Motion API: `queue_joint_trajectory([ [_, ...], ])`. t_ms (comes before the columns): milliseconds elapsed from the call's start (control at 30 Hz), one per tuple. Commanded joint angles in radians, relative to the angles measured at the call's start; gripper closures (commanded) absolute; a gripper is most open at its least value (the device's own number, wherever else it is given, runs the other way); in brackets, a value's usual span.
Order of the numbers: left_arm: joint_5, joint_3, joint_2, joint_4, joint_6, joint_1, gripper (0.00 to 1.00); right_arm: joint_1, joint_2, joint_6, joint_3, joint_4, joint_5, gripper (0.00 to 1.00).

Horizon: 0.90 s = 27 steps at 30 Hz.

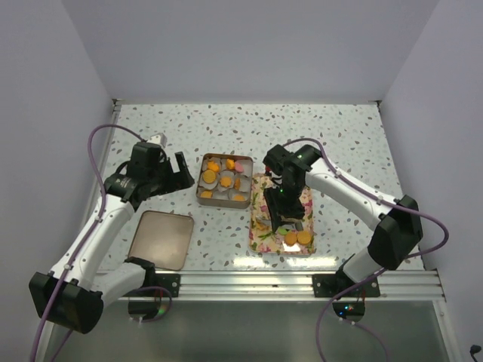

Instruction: Pack the cookies

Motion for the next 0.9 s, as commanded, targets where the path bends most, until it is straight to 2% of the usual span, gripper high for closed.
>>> queue_joint_trajectory([
  [0, -0.011, 0.019, 0.001, 0.010, 0.021, 0.008, 0.04, 0.004, -0.064, -0.009, -0.050, -0.010, -0.014, 0.53],
  [867, -0.013, 0.003, 0.024, 0.040, 0.021, 0.008, 0.04, 0.016, 0.005, -0.043, -0.079, 0.011, -0.057, 0.50],
])
